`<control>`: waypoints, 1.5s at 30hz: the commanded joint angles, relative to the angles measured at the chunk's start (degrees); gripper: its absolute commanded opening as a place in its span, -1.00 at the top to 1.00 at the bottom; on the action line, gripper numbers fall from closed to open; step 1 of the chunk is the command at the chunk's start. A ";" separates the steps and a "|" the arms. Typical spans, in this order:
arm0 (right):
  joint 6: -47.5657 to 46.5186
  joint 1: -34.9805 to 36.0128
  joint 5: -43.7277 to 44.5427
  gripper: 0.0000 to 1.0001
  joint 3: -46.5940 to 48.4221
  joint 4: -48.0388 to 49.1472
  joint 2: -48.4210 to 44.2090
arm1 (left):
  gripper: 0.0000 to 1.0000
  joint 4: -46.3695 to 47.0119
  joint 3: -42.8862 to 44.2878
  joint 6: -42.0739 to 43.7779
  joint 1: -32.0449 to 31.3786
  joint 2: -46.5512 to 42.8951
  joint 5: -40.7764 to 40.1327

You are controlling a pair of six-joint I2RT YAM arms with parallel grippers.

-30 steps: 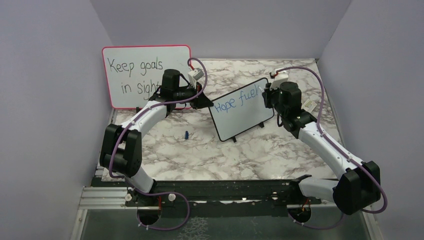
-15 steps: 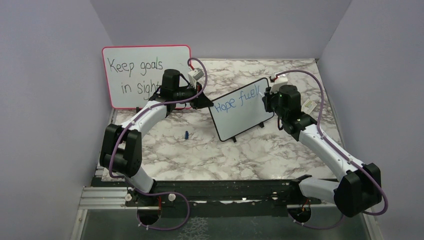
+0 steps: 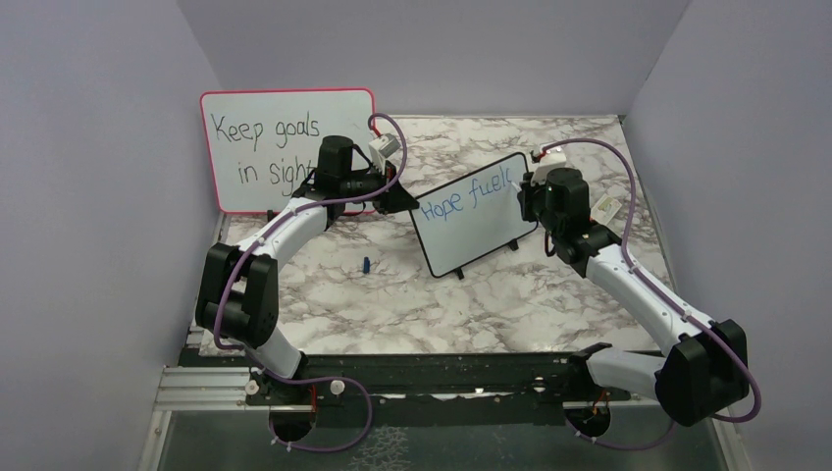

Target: Write a sentence on the whiteboard

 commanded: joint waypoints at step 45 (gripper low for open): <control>3.89 1.88 -10.08 0.99 -5.45 -11.11 -17.43 | 1.00 -4.47 -0.70 2.30 -1.10 -0.54 -2.56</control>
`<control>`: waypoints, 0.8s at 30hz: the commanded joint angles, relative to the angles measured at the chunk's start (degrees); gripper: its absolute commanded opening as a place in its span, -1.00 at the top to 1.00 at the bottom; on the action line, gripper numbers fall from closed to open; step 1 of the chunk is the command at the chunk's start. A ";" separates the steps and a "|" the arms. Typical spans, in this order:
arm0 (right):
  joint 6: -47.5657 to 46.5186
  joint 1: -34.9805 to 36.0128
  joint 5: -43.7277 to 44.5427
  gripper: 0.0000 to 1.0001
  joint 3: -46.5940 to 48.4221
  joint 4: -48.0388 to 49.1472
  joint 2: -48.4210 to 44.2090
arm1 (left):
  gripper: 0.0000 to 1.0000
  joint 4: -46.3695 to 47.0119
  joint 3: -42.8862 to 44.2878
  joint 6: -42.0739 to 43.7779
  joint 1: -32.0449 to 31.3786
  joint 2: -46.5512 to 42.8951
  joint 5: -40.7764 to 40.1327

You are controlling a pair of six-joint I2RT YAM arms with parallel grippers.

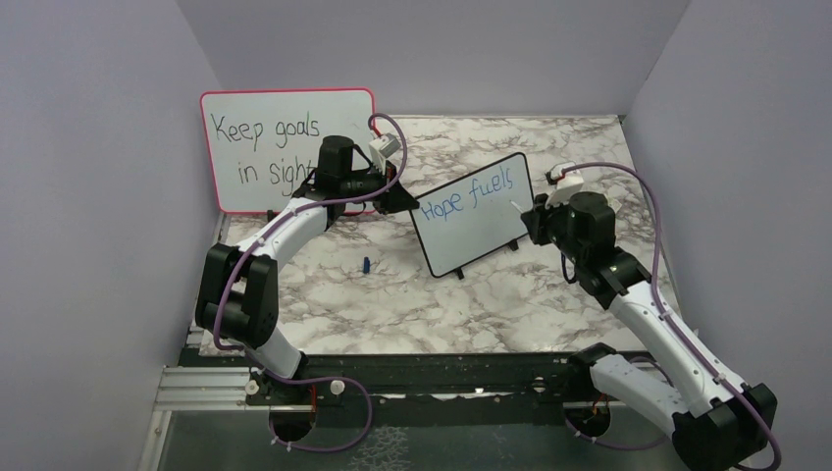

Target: Write a sentence on the whiteboard

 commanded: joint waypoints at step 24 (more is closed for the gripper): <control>2.92 30.37 18.07 0.99 -8.56 14.92 3.50 | 1.00 -4.35 -0.79 0.83 -1.19 -0.10 -5.53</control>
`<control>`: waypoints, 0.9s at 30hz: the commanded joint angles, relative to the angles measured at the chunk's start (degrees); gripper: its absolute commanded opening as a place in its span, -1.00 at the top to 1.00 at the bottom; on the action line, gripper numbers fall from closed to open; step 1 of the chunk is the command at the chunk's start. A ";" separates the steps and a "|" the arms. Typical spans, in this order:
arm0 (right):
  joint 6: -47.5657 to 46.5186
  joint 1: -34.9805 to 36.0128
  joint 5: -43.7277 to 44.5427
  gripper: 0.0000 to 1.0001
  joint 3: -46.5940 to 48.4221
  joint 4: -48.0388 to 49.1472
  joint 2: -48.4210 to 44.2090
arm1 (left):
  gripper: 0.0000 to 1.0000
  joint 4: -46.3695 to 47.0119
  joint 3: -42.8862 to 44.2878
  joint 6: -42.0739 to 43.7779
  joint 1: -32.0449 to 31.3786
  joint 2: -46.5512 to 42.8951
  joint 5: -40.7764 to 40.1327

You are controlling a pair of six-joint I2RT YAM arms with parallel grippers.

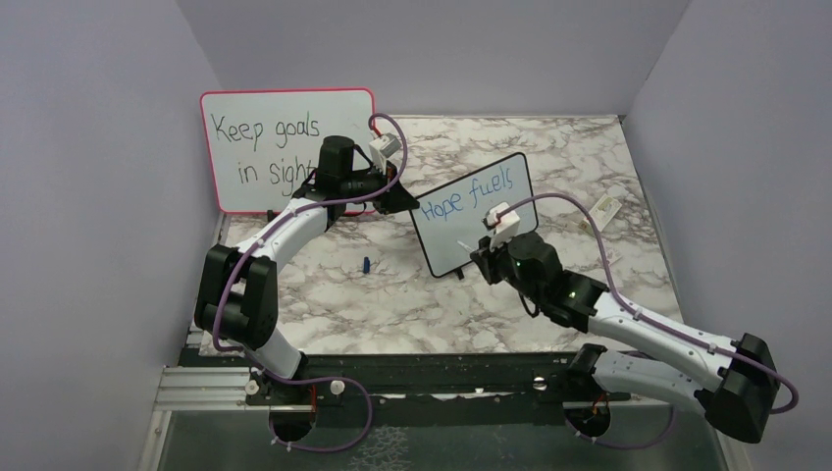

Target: Write a sentence on the whiteboard

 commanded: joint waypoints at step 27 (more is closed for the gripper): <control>-1.76 13.47 23.34 0.99 5.89 9.99 14.71 | 1.00 -3.87 -0.97 1.16 -1.10 -0.07 -3.48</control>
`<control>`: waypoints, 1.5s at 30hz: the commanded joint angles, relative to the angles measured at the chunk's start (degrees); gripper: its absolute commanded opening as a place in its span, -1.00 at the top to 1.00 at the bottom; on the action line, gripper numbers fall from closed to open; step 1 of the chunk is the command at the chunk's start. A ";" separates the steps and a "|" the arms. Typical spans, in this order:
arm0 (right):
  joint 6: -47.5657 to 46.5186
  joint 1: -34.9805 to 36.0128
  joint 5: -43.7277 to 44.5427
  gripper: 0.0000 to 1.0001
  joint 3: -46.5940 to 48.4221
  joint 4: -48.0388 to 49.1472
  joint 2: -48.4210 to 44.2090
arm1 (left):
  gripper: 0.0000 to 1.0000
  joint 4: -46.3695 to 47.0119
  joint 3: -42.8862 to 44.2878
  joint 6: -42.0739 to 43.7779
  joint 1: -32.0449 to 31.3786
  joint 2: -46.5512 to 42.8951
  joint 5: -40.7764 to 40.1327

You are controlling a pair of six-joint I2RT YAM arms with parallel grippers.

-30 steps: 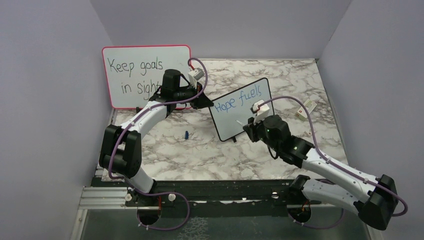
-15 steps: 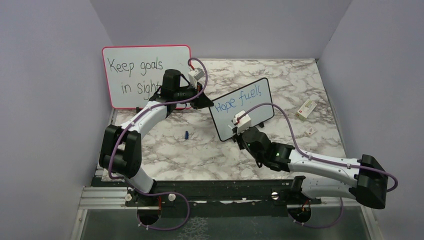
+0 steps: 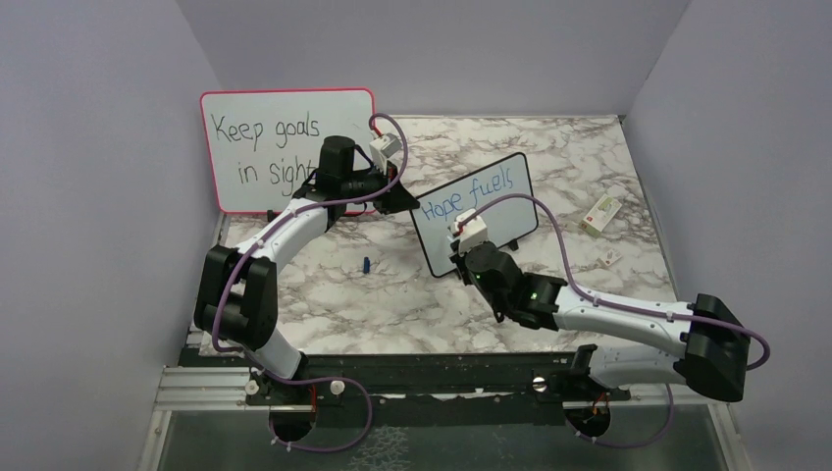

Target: Write a sentence on the whiteboard

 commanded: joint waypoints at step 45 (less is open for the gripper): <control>4.45 0.47 0.89 0.99 4.40 -8.09 7.30 | 1.00 -4.32 -0.62 1.33 -0.82 0.32 -2.38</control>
